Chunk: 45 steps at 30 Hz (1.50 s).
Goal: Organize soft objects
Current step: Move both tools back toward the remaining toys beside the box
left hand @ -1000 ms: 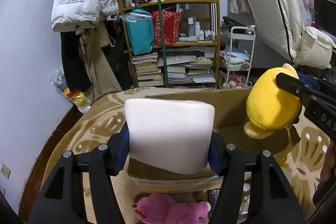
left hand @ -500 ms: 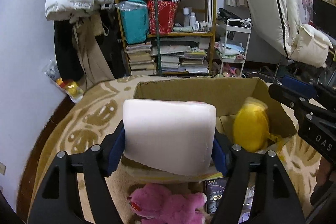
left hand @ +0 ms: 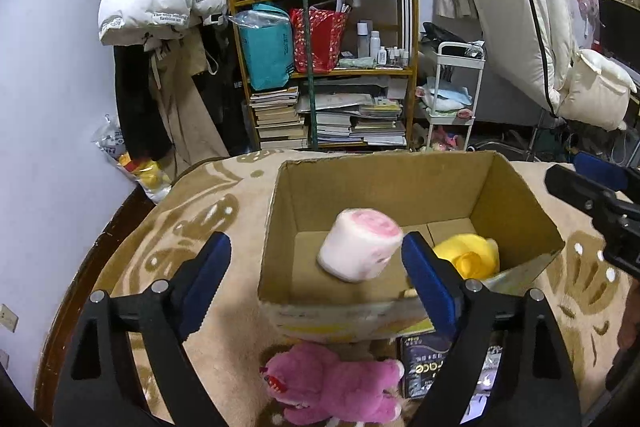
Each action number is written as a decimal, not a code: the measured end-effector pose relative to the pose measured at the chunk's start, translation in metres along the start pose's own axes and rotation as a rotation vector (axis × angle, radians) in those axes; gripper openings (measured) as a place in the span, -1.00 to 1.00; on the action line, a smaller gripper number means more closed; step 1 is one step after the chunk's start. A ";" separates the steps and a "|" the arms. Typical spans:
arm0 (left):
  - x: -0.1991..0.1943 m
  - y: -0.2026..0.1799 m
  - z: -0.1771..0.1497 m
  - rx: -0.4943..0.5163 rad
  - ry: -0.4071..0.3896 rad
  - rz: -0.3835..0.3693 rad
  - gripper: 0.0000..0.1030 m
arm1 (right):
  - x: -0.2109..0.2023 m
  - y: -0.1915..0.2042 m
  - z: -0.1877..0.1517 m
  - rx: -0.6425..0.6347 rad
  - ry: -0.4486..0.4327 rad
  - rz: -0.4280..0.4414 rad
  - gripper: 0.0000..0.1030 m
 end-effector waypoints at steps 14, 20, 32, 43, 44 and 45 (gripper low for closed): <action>-0.033 -0.001 -0.033 0.017 0.049 0.042 0.87 | -0.034 0.001 -0.028 0.013 0.009 -0.025 1.00; -0.045 0.000 -0.046 0.010 0.089 0.034 0.87 | -0.048 0.008 -0.041 0.019 0.023 -0.007 1.00; -0.053 0.001 -0.075 0.008 0.153 0.048 0.87 | -0.067 0.006 -0.061 0.065 0.043 0.005 1.00; -0.013 0.005 -0.081 -0.017 0.235 0.031 0.87 | -0.040 -0.010 -0.069 0.120 0.116 -0.020 1.00; -0.010 0.006 -0.081 -0.020 0.243 0.034 0.87 | -0.036 -0.012 -0.070 0.123 0.127 -0.020 1.00; -0.007 0.007 -0.081 -0.023 0.249 0.035 0.87 | -0.032 -0.013 -0.070 0.126 0.134 -0.022 1.00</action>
Point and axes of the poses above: each gripper's, at about its wrist camera, not at the fingertips, and x roughly the way its jaws point, y to its left, z to its top, the point moved 6 cm from there along x, roughly the way its jaws point, and after that the axes turned 10 degrees about y, right-handed, at the moved point
